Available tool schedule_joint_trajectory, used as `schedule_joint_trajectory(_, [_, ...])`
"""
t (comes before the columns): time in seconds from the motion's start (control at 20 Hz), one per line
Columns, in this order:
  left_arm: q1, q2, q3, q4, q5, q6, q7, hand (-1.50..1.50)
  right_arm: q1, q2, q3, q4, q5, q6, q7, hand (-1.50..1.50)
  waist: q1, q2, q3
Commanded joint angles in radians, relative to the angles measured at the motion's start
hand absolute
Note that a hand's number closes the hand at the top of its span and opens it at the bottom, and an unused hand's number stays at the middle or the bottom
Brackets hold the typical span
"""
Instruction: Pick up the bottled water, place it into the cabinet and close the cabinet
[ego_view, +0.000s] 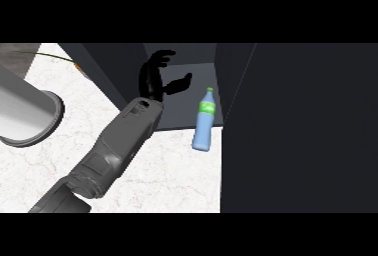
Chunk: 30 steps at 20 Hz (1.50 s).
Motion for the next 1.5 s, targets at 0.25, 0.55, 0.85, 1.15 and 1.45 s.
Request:
schedule_joint_trajectory(0.25, [-0.041,0.001,0.127,-0.095,0.084,-0.070,-0.188,-1.50,0.030,0.007,0.012,-0.079,-0.067,0.017,0.016,-1.50,0.006,0.000,-0.004])
schedule_joint_trajectory(0.55, [0.007,-0.019,0.170,-0.194,0.170,-0.334,-0.305,1.50,0.031,-0.007,-0.001,-0.062,-0.060,0.037,0.014,-1.50,0.015,-0.012,-0.002])
schedule_joint_trajectory(0.85, [0.023,-0.020,0.107,-0.234,0.227,-0.340,-0.288,1.50,0.048,0.001,0.038,-0.112,-0.013,0.032,0.039,-1.50,0.023,-0.024,0.000])
schedule_joint_trajectory(1.15, [0.184,-0.020,-0.047,-0.426,0.321,-0.465,-0.236,1.50,0.006,0.044,0.109,-0.112,0.019,-0.022,0.082,-1.50,0.055,-0.032,-0.001])
schedule_joint_trajectory(1.45, [0.341,-0.020,-0.215,-0.669,0.455,-0.491,-0.189,-1.50,0.055,0.024,0.103,-0.133,0.043,-0.016,0.064,-1.50,0.047,-0.036,-0.001])
